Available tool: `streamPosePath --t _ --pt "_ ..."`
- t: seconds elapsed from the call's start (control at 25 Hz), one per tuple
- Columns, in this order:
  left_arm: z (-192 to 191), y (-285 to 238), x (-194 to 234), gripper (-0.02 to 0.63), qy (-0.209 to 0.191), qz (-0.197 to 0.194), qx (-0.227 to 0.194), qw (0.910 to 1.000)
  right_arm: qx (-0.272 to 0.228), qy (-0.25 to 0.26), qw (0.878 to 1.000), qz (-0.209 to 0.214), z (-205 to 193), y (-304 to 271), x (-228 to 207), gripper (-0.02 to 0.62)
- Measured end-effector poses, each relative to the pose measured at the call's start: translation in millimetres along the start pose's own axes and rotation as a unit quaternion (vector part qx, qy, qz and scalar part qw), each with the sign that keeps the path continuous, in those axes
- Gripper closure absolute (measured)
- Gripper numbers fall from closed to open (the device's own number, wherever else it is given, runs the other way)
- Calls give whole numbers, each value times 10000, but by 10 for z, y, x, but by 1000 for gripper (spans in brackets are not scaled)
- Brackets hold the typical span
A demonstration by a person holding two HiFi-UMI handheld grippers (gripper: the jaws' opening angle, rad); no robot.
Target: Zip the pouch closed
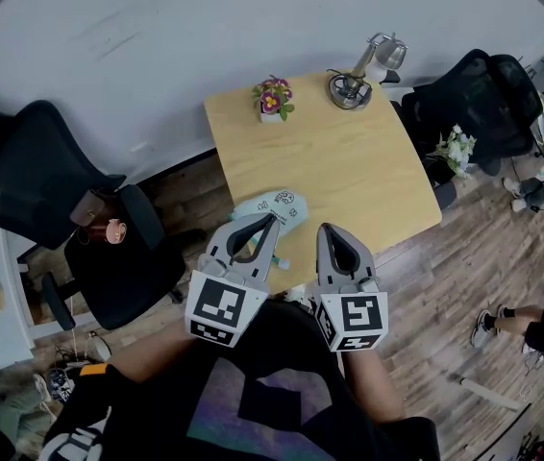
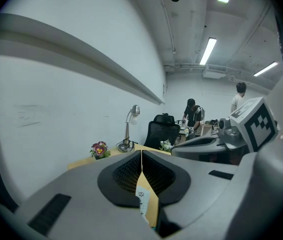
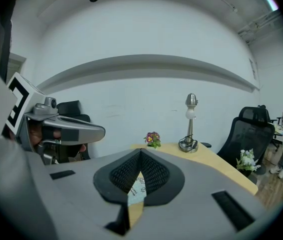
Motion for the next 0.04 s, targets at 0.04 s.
streamPosePath --t 0.04 --pt "2 -3 0 594 5 0 2 10000 6 -4 10000 -1 -1 -3 -6 581"
Point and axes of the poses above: the fingertips, and each gripper's own axes: y backward along the fingers, x to its left, z out of its top, the point moved 4 cm from there along y, backward along the fingers, and after that the axes turned 8 degrees about x, right-handed, at the moved point
